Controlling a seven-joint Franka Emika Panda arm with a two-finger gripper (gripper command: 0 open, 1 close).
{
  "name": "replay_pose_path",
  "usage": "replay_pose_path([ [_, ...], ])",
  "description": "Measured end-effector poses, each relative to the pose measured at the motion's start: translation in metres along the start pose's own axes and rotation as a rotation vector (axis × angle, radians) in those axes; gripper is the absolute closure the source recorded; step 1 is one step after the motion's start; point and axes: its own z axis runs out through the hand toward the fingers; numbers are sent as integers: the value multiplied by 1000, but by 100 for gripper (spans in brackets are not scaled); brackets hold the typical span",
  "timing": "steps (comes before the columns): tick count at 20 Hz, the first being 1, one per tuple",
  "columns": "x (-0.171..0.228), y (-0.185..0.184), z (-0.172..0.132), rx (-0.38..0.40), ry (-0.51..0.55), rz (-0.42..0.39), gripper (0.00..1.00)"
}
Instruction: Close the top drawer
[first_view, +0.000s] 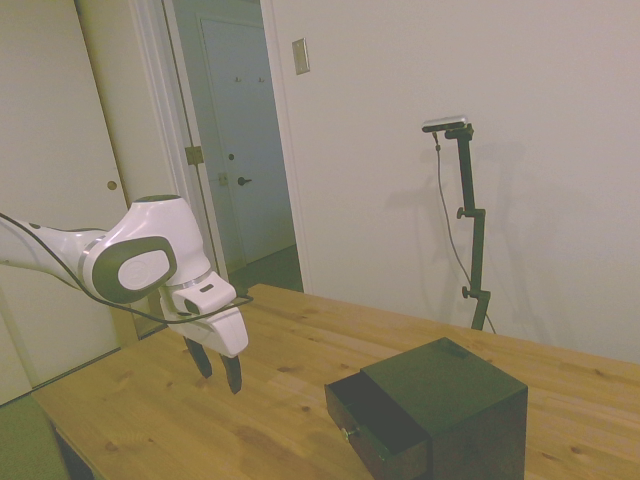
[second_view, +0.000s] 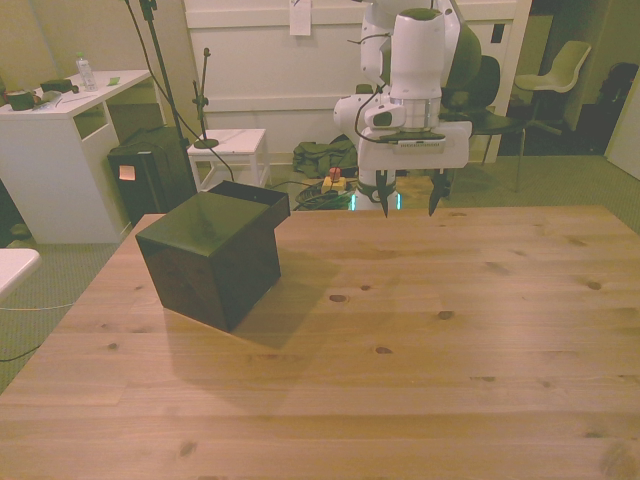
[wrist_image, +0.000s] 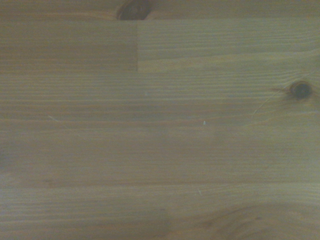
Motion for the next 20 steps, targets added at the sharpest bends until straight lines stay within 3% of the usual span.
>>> replay_pose_path([
  [3, 3, 2, 0, 1, 2, 22, 0],
  [7, 21, 17, -2, -7, 34, 158, 0],
  [19, 89, 108, -7, -69, 92, 404, 0],
  [20, 93, 114, -10, -67, 96, 414, 100],
])
